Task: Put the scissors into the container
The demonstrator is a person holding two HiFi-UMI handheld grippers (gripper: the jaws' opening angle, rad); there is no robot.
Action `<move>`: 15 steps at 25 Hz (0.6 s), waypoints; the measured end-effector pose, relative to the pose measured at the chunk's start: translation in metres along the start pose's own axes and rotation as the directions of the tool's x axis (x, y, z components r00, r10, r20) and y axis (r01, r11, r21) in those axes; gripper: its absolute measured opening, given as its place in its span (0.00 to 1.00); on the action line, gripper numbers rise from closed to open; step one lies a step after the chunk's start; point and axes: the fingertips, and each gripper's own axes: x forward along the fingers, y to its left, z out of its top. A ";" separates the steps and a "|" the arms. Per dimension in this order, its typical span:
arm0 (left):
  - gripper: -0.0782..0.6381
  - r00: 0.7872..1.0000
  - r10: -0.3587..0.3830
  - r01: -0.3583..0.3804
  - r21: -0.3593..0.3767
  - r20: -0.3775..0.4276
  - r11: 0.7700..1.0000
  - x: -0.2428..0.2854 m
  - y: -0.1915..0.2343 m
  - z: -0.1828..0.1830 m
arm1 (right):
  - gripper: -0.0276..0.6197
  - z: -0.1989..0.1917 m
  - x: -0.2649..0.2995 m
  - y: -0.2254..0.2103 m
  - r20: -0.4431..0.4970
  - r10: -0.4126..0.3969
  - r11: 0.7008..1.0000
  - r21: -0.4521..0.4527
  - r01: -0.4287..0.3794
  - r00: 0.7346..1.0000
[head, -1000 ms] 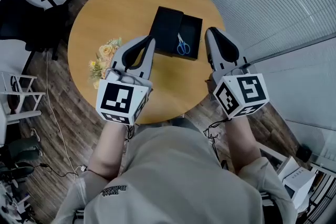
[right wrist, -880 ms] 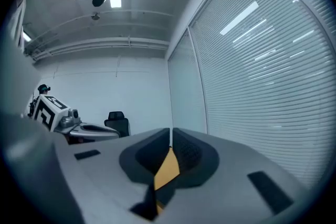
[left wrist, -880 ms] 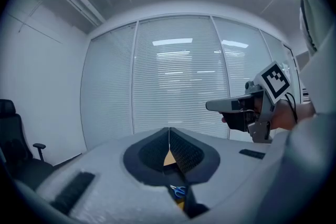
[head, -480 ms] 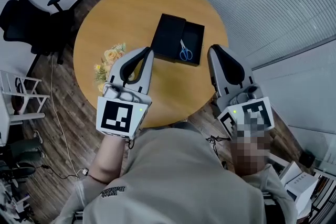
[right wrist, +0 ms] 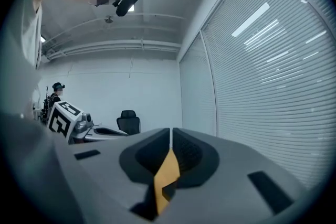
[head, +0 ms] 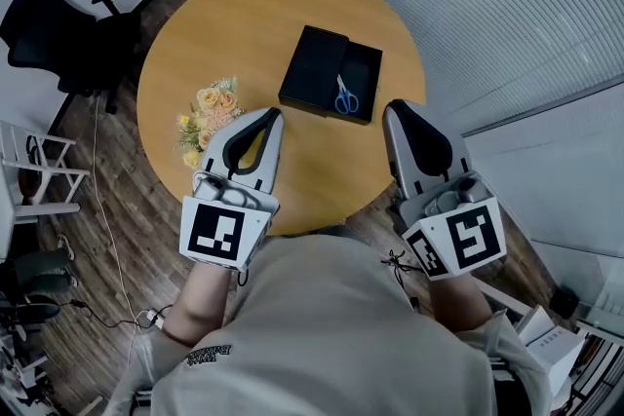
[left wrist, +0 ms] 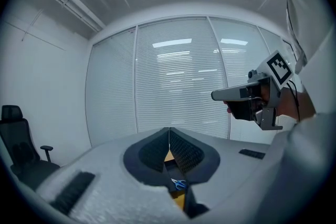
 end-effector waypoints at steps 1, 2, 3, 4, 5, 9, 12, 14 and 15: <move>0.14 1.000 0.000 0.000 -0.004 -0.003 1.000 -0.002 0.000 -0.001 | 0.10 -0.002 -0.001 0.001 -0.007 -0.005 1.000 -0.018 0.005 1.000; 0.14 1.000 0.000 0.000 -0.005 -0.005 1.000 -0.003 -0.001 -0.002 | 0.10 -0.005 -0.002 0.002 -0.015 -0.008 0.999 -0.035 0.008 1.000; 0.14 1.000 -0.001 0.001 -0.005 -0.007 1.000 -0.004 -0.001 -0.002 | 0.10 -0.007 -0.003 0.004 -0.022 -0.009 0.999 -0.047 0.007 1.000; 0.14 1.000 -0.002 0.002 -0.004 -0.009 1.000 -0.004 -0.001 -0.003 | 0.10 -0.009 -0.003 0.006 -0.028 -0.006 0.999 -0.051 0.004 1.000; 0.14 1.000 -0.003 0.003 -0.003 -0.012 1.000 -0.005 0.000 -0.004 | 0.10 -0.012 -0.003 0.007 -0.034 -0.001 0.999 -0.047 -0.001 0.999; 0.14 1.000 -0.006 0.006 0.005 -0.021 1.000 -0.004 0.000 -0.005 | 0.10 -0.019 -0.001 0.008 -0.052 0.010 1.000 -0.017 -0.011 0.999; 0.14 1.000 -0.012 0.012 0.010 -0.027 1.000 -0.003 -0.003 -0.005 | 0.10 -0.017 -0.003 0.006 -0.050 0.008 1.000 0.000 -0.008 0.999; 0.14 0.999 -0.012 0.013 0.008 -0.030 1.000 -0.002 -0.003 -0.006 | 0.10 -0.015 -0.003 0.005 -0.043 0.003 1.000 0.005 -0.002 0.999; 0.14 0.999 -0.013 0.014 0.006 -0.030 1.000 -0.002 -0.003 -0.006 | 0.10 -0.014 -0.003 0.005 -0.041 0.000 1.000 0.007 0.000 0.999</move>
